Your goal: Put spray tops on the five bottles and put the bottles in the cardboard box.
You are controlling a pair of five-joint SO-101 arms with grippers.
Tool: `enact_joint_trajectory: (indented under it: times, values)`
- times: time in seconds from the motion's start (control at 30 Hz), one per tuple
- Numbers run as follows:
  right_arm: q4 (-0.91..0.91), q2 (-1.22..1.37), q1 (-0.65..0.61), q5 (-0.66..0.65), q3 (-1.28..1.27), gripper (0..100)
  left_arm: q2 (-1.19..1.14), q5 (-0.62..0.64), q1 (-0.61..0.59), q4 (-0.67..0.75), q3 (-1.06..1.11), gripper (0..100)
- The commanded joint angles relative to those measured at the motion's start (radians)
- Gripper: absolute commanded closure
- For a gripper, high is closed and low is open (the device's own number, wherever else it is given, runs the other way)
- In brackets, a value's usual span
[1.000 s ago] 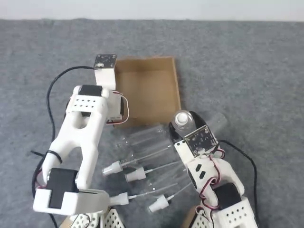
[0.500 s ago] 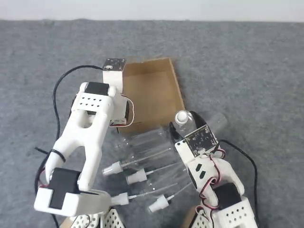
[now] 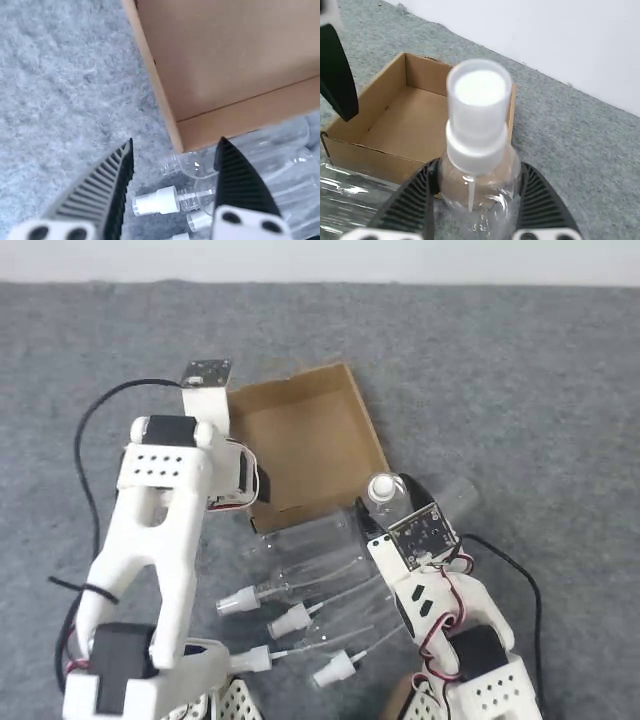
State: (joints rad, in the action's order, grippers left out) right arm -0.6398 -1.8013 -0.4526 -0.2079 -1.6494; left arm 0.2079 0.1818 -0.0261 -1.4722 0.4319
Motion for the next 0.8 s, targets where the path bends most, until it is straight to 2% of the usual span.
enact_joint_trajectory:
  times: [0.0,0.17,0.33,0.5,0.77]
  values:
    - [-0.007,-0.015,0.016,0.008,0.058,95.0,0.064,-0.009,-0.008,0.041,-0.044,75]
    - [-0.005,-0.015,0.008,0.018,0.058,95.0,0.064,-0.008,-0.009,0.061,-0.038,75]
    - [-0.002,-0.015,0.015,0.15,0.064,95.0,0.064,-0.002,-0.04,0.063,-0.044,75]
    - [0.007,-0.015,0.01,0.153,0.068,95.0,0.066,0.038,-0.106,0.115,-0.044,75]
    - [0.079,-0.013,0.015,0.155,0.135,95.0,0.066,0.04,-0.107,0.118,-0.044,75]
